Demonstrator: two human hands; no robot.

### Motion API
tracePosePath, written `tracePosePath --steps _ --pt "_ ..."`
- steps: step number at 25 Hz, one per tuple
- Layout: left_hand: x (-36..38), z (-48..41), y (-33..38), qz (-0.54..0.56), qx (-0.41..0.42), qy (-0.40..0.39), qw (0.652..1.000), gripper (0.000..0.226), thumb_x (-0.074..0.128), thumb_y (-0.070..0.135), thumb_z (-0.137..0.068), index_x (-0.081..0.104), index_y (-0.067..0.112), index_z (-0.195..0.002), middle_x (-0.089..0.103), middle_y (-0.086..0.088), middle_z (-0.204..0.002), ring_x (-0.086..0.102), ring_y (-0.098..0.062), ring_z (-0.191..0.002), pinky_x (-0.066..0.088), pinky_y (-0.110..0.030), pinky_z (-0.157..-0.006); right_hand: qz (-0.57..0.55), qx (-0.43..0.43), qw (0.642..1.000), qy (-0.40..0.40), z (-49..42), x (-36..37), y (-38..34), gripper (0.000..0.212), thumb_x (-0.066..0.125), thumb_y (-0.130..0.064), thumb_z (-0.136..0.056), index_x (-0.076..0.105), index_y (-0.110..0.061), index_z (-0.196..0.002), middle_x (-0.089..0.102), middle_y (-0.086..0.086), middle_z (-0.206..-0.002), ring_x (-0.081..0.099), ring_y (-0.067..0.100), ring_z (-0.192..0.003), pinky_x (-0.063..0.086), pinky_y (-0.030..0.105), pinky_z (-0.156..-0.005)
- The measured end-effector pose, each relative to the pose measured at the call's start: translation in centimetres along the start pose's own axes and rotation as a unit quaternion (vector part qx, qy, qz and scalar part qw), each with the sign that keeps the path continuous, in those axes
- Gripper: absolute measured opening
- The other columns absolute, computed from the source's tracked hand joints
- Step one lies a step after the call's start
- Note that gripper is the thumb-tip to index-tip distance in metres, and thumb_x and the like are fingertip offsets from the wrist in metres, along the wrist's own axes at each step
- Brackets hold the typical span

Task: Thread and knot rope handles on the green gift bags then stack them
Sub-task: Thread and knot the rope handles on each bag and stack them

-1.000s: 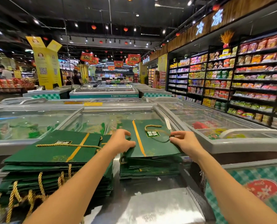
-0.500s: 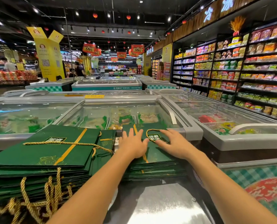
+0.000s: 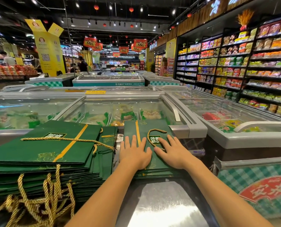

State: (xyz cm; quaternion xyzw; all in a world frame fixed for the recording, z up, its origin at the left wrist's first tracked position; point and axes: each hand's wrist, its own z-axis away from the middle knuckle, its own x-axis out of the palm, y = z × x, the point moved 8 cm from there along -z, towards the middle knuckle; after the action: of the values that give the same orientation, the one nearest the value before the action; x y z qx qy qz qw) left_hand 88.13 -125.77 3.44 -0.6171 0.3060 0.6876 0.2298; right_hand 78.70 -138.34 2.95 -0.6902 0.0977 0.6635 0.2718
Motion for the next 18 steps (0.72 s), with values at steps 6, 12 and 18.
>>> tracePosePath --steps 6,12,18 --pt "-6.0 3.5 -0.4 0.055 0.035 0.111 0.992 0.041 0.043 0.040 -0.099 0.060 0.019 -0.129 0.058 -0.009 -0.134 0.055 -0.030 -0.120 0.049 -0.044 -0.098 0.131 -0.037 0.971 0.199 2.5 -4.8 -3.1 0.069 0.018 -0.064 -0.097 0.050 -0.026 -0.145 0.050 0.010 -0.148 0.041 0.031 -0.140 0.032 0.045 -0.113" --pt "-17.3 13.2 -10.4 0.119 0.024 0.261 0.958 0.024 0.053 0.034 -0.095 0.069 0.024 -0.109 0.068 0.007 -0.103 0.064 -0.019 -0.096 0.053 -0.036 -0.083 -0.214 -0.174 0.942 0.191 6.7 -7.7 -14.9 0.030 0.057 -0.040 -0.101 0.074 -0.015 -0.100 0.070 -0.005 -0.092 0.064 0.011 -0.085 0.049 0.026 -0.071" --pt "-17.7 19.7 -25.4 0.004 -0.189 0.227 0.955 0.038 0.058 0.054 -0.092 0.066 0.017 -0.094 0.066 -0.002 -0.086 0.063 -0.028 -0.088 0.055 -0.040 -0.078 -0.278 -0.114 0.952 0.056 6.8 -3.6 -22.8 0.062 0.059 -0.071 -0.088 0.049 -0.014 -0.066 0.052 0.005 -0.063 0.056 0.024 -0.063 0.045 0.035 -0.064"
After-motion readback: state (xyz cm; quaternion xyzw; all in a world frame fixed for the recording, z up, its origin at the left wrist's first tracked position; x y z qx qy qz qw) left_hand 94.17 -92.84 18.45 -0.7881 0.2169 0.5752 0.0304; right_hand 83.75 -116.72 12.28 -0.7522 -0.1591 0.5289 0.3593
